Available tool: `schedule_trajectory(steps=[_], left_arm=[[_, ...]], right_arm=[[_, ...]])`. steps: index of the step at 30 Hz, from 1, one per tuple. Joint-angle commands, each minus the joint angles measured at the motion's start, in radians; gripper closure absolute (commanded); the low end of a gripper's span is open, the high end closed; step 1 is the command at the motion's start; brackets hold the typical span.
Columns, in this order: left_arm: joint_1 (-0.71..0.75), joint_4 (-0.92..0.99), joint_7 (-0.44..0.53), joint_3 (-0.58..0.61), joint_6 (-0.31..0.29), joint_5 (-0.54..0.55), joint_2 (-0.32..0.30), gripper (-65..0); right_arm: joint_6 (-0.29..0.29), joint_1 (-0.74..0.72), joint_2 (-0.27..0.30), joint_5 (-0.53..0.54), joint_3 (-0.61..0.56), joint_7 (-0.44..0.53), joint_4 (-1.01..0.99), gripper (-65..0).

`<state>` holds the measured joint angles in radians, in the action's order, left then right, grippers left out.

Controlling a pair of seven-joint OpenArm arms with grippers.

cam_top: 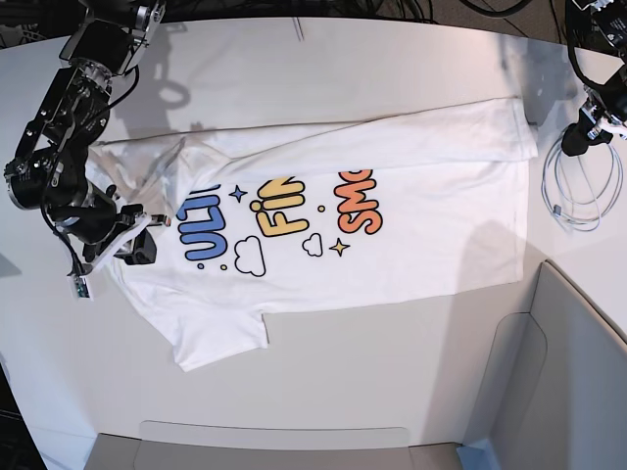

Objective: Layout the t-shirt on the table in an organized manner, then fold the t-shirt properly
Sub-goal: 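Drag the grasped fabric with the right gripper to straighten the fold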

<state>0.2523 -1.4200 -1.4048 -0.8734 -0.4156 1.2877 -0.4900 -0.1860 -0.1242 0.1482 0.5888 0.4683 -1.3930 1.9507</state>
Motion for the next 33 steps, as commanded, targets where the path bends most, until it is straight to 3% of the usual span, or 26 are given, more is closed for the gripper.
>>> schedule_trajectory(steps=[1, 3, 6, 14, 24, 29, 33], left_arm=[[-0.001, -0.015, 0.009, -0.011, 0.007, 0.036, -0.025, -8.6], [-0.001, -0.015, 0.009, -0.011, 0.007, 0.036, -0.025, -8.6], [-0.001, -0.015, 0.009, -0.011, 0.007, 0.036, -0.025, -8.6], [-0.001, -0.015, 0.009, -0.008, 0.007, 0.036, -0.023, -8.6], [0.011, -0.017, 0.009, -0.011, 0.007, 0.036, -0.023, -8.6], [0.011, -0.017, 0.009, -0.013, 0.007, 0.036, -0.006, -8.6], [0.011, -0.017, 0.009, -0.013, 0.007, 0.036, -0.003, -8.6]], right_arm=[[-0.007, 0.033, 0.011, 0.047, 0.000, 0.002, 0.037, -8.7], [-0.007, 0.093, 0.035, 0.096, 0.000, -0.003, 0.059, -7.4], [-0.002, 0.159, 0.052, 0.118, -0.001, -0.003, 0.051, 0.0], [0.001, 0.125, 0.054, -0.057, -0.015, -0.003, -0.095, 0.0], [0.001, 0.025, 0.069, -0.280, -0.197, -0.003, -0.276, 0.0], [0.003, -0.002, 0.072, -0.315, -0.207, -0.003, -0.279, 0.0], [0.003, 0.001, 0.110, -0.315, -0.207, -0.003, -0.251, 0.0]])
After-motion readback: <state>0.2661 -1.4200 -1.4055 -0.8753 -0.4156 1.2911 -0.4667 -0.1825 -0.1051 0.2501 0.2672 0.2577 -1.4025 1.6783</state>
